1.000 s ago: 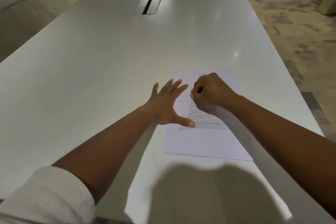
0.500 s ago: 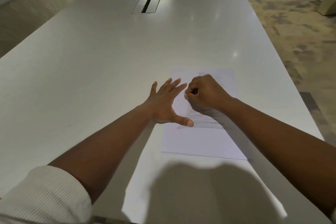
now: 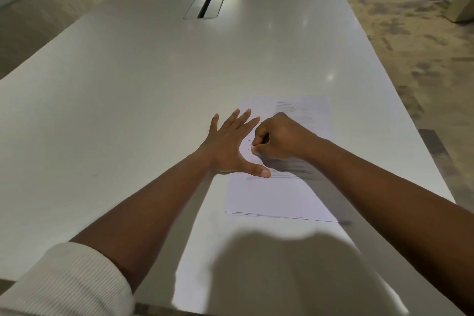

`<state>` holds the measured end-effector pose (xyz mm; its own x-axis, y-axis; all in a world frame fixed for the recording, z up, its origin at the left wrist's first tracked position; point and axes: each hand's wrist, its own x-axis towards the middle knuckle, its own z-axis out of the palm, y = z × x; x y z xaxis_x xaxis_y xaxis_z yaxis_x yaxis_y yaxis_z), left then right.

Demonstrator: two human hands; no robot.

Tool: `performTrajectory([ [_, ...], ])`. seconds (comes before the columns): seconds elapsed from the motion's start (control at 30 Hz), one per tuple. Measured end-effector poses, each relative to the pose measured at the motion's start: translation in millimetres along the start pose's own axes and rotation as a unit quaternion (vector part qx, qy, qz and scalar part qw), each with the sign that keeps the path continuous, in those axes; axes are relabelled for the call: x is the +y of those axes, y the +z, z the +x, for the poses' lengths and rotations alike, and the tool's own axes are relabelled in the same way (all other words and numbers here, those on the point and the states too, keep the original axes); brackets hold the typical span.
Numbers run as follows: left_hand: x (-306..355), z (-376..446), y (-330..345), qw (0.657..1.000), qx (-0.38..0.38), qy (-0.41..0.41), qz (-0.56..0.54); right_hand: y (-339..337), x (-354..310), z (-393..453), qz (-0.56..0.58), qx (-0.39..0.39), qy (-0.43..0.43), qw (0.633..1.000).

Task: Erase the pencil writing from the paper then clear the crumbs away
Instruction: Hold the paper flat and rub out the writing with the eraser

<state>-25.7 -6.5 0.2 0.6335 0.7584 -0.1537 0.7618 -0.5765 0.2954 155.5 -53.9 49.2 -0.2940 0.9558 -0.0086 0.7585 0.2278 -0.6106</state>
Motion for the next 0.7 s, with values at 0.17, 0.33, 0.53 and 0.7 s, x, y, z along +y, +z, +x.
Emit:
performTrajectory([
  [0.17,0.5,-3.3,1.4,1.000,0.009,0.004,-0.003,4.6,11.6,-4.8,0.057,0.019,0.014,0.998],
  [0.33,0.7,-6.2,2.3,0.999,0.027,0.013,-0.013,10.4,19.2,-11.7,0.102,0.064,0.008,0.993],
  [0.53,3.1,-10.9,4.3,0.999,0.037,0.017,-0.027,12.5,19.8,-13.7,0.093,0.075,-0.012,0.993],
  [0.7,6.1,-17.6,5.2,0.999,0.029,0.019,-0.020,13.0,18.9,-16.8,0.080,0.079,-0.019,0.993],
])
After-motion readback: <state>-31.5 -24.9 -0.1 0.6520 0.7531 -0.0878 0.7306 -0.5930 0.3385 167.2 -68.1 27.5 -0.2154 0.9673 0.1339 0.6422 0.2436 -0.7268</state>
